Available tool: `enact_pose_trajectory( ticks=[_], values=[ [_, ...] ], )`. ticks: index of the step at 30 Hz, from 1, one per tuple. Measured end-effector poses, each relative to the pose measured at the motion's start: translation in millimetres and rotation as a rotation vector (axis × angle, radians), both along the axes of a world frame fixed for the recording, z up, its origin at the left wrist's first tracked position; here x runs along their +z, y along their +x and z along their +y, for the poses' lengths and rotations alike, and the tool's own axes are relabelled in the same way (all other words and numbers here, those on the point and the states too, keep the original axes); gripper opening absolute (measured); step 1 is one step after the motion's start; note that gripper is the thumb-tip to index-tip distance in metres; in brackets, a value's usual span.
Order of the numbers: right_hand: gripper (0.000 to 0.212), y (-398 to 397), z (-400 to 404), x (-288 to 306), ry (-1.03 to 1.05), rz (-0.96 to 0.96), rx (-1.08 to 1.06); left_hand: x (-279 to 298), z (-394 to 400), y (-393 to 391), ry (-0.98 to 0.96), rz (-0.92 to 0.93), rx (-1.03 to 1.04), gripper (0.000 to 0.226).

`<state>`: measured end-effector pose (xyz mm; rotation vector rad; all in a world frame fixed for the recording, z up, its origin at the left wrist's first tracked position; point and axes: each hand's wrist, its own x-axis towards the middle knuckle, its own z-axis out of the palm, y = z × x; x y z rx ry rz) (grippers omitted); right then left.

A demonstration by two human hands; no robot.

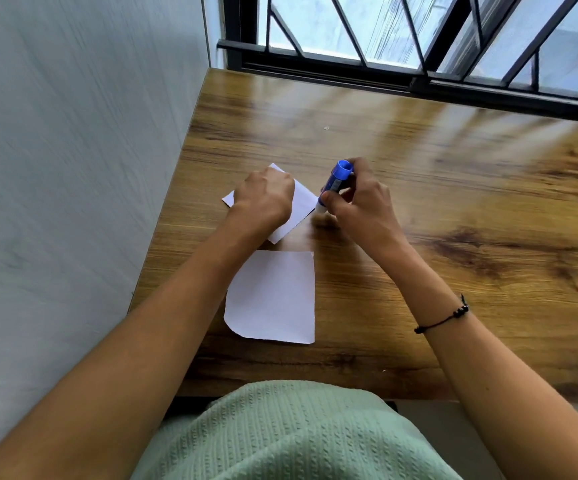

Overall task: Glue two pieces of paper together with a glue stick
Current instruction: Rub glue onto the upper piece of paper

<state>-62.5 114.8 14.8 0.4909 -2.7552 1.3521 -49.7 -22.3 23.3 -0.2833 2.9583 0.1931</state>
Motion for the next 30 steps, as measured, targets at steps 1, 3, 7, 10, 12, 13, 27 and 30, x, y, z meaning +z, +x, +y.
enact_pose_trajectory(
  ticks=[1,3,7,10,12,13,27,30],
  values=[
    [0.030,-0.8,-1.7,0.4,-0.009,0.005,-0.008,0.5,0.9,0.9,-0.032,0.009,-0.002,0.027],
    [0.030,-3.0,-5.6,1.0,-0.020,0.017,-0.022,1.8,3.2,2.0,-0.096,0.041,-0.003,0.028],
    [0.027,-9.0,-12.7,4.0,-0.034,0.026,-0.040,3.9,4.6,6.1,-0.169,0.090,-0.007,0.035],
    [0.027,-16.8,-17.3,6.4,-0.047,0.036,-0.044,4.4,2.6,8.4,-0.176,0.107,0.004,0.039],
    [0.027,-23.5,-20.3,7.1,-0.037,0.046,-0.050,4.6,2.1,8.5,-0.163,0.109,0.005,0.039],
    [0.028,-26.7,-21.4,7.1,-0.028,0.052,-0.055,4.5,2.3,8.1,-0.156,0.109,-0.001,0.039],
    [0.034,-43.6,-33.0,-3.5,0.056,0.058,-0.017,-11.0,-0.4,5.8,0.184,0.163,-0.018,0.030],
    [0.034,-43.7,-33.4,-4.0,0.069,0.065,0.009,-12.4,-2.2,4.2,0.204,0.141,-0.006,0.032]
  ],
)
